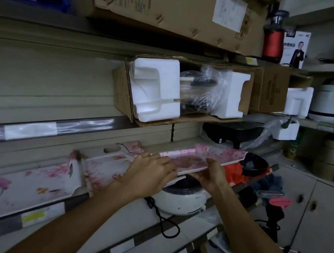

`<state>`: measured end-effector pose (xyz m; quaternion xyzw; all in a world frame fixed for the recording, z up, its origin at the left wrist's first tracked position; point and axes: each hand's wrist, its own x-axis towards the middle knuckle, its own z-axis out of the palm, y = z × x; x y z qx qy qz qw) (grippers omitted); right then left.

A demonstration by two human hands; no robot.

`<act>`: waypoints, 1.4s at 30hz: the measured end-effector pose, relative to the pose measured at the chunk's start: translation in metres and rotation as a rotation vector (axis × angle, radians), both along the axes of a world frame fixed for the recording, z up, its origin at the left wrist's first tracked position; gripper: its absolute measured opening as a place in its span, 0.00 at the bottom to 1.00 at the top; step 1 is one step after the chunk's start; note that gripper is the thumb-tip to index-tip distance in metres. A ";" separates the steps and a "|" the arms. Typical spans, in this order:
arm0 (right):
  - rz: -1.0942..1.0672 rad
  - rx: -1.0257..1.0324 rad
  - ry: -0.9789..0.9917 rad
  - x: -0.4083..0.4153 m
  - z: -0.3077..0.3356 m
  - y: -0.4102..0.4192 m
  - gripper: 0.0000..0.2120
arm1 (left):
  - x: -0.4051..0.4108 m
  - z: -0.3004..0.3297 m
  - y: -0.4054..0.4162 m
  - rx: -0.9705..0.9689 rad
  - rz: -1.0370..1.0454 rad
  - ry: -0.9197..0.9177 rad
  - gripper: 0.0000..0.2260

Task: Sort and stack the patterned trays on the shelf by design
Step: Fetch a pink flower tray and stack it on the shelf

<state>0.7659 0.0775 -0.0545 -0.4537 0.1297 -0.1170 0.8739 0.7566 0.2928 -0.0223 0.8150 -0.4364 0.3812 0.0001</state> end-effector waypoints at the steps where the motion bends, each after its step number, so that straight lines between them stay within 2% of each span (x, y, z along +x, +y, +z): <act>1: -0.006 -0.015 -0.009 -0.003 0.000 -0.001 0.08 | -0.006 0.002 0.003 -0.053 -0.001 0.124 0.18; 5: -0.017 -0.031 -0.036 -0.019 0.002 -0.007 0.09 | -0.025 0.012 0.020 -0.351 -0.045 0.652 0.26; 8: -0.020 -0.051 -0.031 -0.028 0.002 -0.010 0.11 | -0.027 0.020 0.037 -0.537 -0.033 0.818 0.17; 10: -0.014 -0.084 -0.011 -0.034 0.001 -0.010 0.12 | -0.026 0.020 0.052 -0.516 0.016 0.818 0.09; 13: 0.003 -0.106 0.004 -0.043 -0.005 -0.006 0.11 | -0.028 0.014 0.075 -0.466 0.144 0.837 0.06; 18: 0.160 -0.097 -0.015 -0.059 -0.013 0.009 0.11 | -0.043 0.007 0.108 -0.625 0.328 0.845 0.10; 20: 0.226 -0.104 -0.029 -0.065 -0.013 0.017 0.11 | -0.053 0.006 0.117 -0.707 0.384 0.889 0.12; 24: 0.302 -0.164 -0.024 -0.072 -0.013 0.035 0.14 | -0.070 -0.009 0.140 -0.742 0.503 1.002 0.13; 27: 0.357 -0.170 0.008 -0.077 -0.011 0.052 0.12 | -0.085 -0.022 0.155 -0.846 0.502 1.083 0.14; 30: 0.390 -0.200 0.012 -0.078 -0.008 0.074 0.14 | -0.106 -0.032 0.165 -1.005 0.396 1.154 0.07; 32: 0.412 -0.224 0.008 -0.074 -0.008 0.091 0.14 | -0.117 -0.039 0.178 -1.116 0.358 1.181 0.07; 42: 0.526 -0.457 0.002 -0.079 -0.002 0.208 0.15 | -0.174 -0.063 0.281 -1.371 0.507 0.998 0.10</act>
